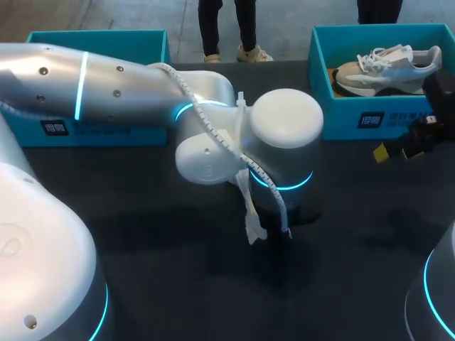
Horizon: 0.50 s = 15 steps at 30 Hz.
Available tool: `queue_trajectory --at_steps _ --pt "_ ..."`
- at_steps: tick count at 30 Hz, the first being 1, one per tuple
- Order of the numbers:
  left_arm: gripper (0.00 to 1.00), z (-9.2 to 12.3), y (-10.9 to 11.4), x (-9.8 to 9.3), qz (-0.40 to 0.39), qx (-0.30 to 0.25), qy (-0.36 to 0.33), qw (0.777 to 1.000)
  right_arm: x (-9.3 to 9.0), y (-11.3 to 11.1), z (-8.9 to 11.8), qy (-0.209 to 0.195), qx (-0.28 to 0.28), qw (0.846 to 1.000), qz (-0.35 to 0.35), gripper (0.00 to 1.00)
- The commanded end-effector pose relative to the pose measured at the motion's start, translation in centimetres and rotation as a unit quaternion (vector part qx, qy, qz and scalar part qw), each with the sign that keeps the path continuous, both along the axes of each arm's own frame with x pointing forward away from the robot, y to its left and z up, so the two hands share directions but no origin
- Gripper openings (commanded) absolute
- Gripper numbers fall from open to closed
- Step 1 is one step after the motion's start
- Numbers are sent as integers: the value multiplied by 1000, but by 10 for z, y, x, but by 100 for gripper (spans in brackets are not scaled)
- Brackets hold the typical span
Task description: Take the shoe out of the shoebox, open the shoe tongue, remove and reinsert the insole, then place the shoe into the shoebox
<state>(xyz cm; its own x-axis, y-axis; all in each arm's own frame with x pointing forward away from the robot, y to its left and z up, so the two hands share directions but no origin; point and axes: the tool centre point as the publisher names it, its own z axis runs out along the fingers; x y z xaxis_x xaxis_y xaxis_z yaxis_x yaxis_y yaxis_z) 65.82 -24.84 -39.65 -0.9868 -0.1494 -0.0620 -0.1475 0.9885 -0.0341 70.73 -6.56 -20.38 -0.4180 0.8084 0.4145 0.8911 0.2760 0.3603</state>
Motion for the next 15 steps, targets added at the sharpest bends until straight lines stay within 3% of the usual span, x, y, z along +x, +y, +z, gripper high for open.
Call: queue_trajectory --at_steps 1,6,15 --pt "0 1 5 0 -2 -5 6 1000 -1 0 0 0 0 1000 -1 100" --pt "0 13 9 -5 -8 -1 16 1000 -1 0 0 0 0 1000 -1 100" --pt "0 57 18 -9 -14 3 51 999 -1 0 0 0 0 1000 -1 100"
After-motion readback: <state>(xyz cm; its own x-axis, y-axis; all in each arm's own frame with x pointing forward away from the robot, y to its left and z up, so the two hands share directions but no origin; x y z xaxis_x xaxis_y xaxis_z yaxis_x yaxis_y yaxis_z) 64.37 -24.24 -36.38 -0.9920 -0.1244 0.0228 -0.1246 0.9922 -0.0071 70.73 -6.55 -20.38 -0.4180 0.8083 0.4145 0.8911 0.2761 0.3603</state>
